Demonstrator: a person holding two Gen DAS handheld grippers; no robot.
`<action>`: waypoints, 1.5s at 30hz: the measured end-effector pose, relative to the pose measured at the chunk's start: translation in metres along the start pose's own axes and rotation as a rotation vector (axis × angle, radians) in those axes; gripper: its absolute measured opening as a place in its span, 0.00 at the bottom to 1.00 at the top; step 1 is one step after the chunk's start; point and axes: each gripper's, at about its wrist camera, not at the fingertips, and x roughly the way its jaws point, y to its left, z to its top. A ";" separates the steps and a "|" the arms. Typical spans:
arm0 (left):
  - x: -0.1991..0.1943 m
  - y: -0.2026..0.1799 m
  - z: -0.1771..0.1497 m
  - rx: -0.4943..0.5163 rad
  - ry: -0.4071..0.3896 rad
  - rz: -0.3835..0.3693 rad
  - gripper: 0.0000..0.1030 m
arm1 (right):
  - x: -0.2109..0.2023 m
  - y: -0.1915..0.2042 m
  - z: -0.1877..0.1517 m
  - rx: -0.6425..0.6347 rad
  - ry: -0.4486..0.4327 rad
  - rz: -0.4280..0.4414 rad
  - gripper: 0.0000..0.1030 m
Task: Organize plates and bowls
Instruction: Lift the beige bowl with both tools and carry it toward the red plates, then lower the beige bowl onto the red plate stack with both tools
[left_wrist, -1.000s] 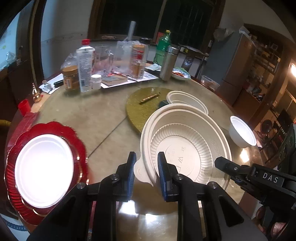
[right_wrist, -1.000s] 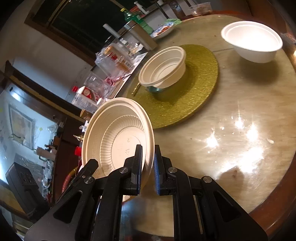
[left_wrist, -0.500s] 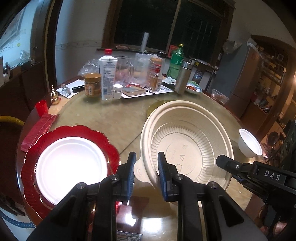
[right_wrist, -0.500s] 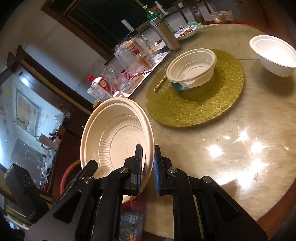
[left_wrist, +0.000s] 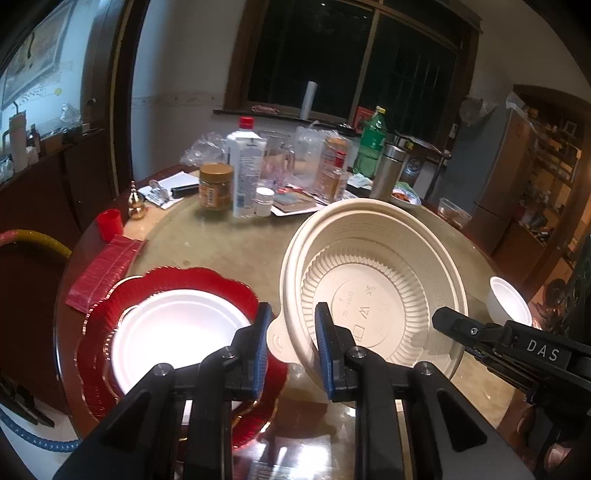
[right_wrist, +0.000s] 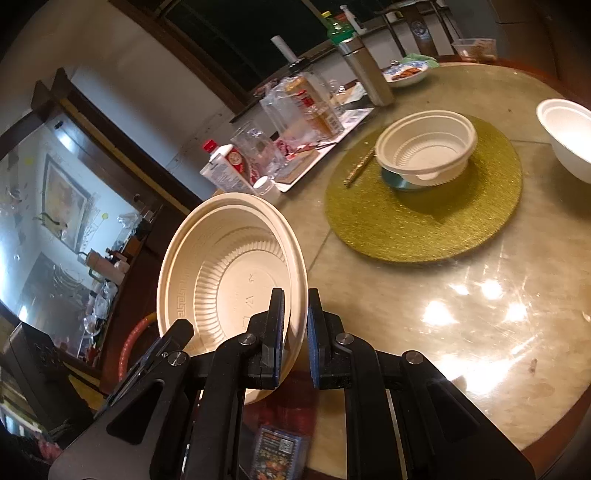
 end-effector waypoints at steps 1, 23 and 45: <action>-0.001 0.001 0.001 -0.002 -0.002 0.004 0.22 | 0.001 0.003 0.001 -0.006 0.000 0.002 0.11; -0.005 0.063 0.004 -0.077 0.007 0.205 0.22 | 0.063 0.064 -0.018 -0.099 0.119 0.056 0.11; -0.006 0.079 0.002 -0.090 0.005 0.273 0.22 | 0.085 0.084 -0.028 -0.131 0.173 0.060 0.11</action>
